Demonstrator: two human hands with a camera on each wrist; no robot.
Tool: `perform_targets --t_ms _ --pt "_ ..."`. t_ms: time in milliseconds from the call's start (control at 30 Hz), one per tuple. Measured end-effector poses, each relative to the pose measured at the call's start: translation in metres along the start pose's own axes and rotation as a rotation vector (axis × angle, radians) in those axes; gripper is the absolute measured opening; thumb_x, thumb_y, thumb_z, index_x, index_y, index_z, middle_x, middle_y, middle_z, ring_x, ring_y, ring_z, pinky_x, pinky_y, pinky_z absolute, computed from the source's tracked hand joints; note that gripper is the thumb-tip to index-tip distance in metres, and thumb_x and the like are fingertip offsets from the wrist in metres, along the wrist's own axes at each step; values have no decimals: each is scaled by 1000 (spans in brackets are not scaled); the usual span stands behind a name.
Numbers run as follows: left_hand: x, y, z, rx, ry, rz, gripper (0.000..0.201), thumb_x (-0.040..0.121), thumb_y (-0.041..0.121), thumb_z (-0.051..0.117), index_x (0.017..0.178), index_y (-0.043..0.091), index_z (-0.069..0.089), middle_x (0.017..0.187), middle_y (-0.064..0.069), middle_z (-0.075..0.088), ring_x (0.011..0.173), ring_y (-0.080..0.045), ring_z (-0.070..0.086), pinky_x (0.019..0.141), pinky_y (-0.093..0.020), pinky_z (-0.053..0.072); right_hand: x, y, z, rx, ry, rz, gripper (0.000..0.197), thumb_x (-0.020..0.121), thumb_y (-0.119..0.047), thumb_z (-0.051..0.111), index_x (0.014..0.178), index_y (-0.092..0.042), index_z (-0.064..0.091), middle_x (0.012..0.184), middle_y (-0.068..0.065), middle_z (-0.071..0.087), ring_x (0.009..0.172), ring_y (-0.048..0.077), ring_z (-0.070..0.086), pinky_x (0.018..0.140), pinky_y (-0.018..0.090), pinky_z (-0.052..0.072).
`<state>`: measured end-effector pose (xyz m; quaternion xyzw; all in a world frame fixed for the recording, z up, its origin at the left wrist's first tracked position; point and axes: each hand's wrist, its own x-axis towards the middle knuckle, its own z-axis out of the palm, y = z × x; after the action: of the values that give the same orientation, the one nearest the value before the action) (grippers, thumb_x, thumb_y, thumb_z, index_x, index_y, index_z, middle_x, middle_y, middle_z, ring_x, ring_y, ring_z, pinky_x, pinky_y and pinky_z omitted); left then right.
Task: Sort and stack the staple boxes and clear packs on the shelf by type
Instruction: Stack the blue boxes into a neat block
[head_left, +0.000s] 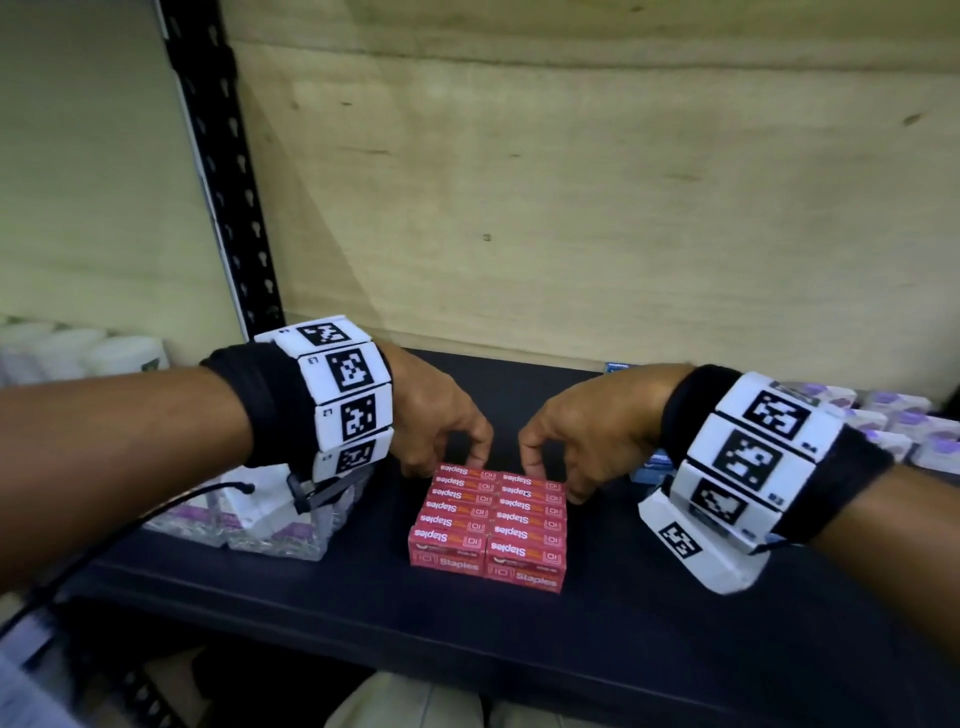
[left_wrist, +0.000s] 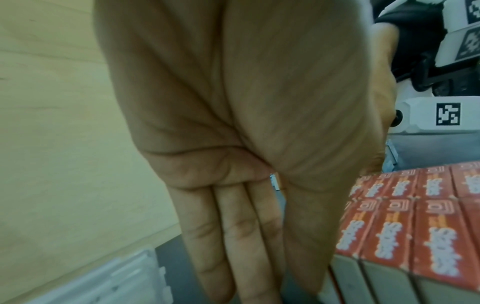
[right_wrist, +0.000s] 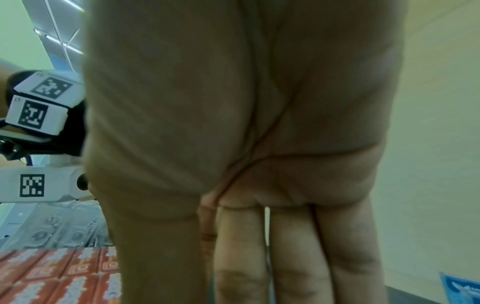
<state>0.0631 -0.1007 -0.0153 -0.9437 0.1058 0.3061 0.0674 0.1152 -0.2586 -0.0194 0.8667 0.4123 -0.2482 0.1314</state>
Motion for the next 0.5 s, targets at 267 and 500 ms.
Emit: perform_targets --t_ms 267,500 --pt "-9 7 -7 -52 21 -84 62 91 1 54 141 33 38 124 2 64 103 -13 62 66 -11 47 -31 12 -2 56 15 5 50 92 -19 66 136 -32 46 127 -4 63 112 16 61 97 31 48" --pt "-15 65 -27 174 445 -68 31 94 45 51 124 37 51 104 8 61 92 -17 58 76 -32 48 -90 64 11 148 206 134 28 89 -37 68 115 -30 61 103 -11 67 88 7 61 81 24 48"
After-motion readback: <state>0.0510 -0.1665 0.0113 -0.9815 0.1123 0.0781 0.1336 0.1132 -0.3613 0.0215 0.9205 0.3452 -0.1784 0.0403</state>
